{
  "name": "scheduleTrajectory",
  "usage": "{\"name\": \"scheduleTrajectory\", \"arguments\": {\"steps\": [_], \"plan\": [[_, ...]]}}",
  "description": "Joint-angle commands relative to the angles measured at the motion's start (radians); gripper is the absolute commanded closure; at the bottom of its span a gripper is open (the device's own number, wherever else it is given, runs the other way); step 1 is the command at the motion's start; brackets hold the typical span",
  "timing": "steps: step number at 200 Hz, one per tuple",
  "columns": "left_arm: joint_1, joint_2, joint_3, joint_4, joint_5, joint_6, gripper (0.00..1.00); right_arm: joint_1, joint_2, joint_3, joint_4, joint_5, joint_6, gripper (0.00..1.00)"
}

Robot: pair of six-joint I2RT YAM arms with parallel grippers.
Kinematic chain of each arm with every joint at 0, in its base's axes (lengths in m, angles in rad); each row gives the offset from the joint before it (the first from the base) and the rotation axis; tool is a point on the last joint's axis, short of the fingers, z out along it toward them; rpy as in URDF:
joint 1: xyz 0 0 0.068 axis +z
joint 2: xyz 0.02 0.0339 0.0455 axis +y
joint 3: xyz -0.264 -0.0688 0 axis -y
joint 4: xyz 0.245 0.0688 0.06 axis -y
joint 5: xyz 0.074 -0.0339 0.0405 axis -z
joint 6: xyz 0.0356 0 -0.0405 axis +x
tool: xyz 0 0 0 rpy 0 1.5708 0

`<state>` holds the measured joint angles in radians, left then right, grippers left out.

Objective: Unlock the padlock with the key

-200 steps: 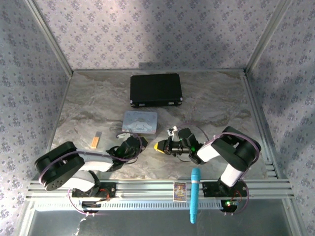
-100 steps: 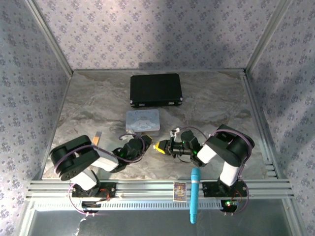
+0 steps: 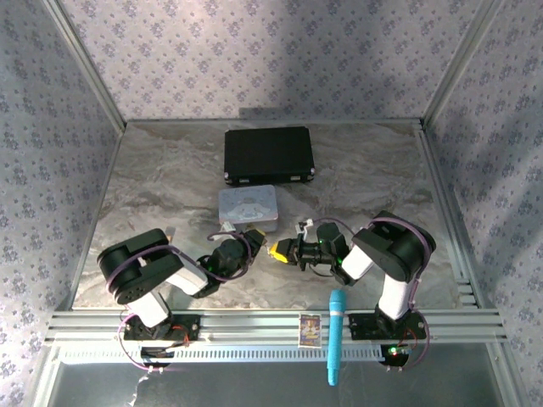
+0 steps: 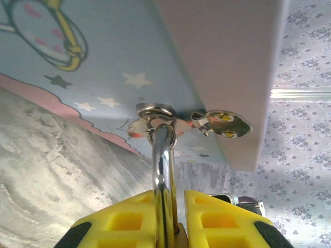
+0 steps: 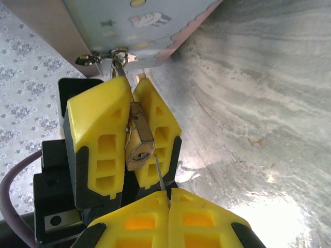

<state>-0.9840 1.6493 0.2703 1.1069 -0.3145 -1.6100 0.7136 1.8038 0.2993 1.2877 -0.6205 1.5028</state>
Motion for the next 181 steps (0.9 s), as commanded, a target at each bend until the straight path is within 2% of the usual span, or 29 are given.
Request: {"name": "scheduleTrajectory", "arguments": {"steps": [1, 51, 126, 160, 181], "plan": [[-0.012, 0.014, 0.029, 0.116, 0.012, -0.001, 1.00, -0.011, 0.023, 0.007, 0.055, -0.027, 0.012, 1.00], [-0.014, 0.034, 0.020, 0.107, -0.014, -0.034, 1.00, -0.023, 0.011, -0.014, 0.052, -0.020, 0.006, 1.00], [-0.031, 0.063, 0.035, 0.206, 0.010, -0.073, 1.00, -0.030, 0.046, 0.013, 0.063, -0.027, 0.008, 1.00], [-0.036, 0.051, 0.044, 0.160, 0.017, -0.080, 1.00, -0.051, 0.043, 0.002, 0.081, -0.030, 0.008, 1.00], [-0.046, 0.087, 0.053, 0.223, 0.025, -0.086, 1.00, -0.058, 0.045, 0.021, 0.076, -0.035, 0.010, 1.00]]}}
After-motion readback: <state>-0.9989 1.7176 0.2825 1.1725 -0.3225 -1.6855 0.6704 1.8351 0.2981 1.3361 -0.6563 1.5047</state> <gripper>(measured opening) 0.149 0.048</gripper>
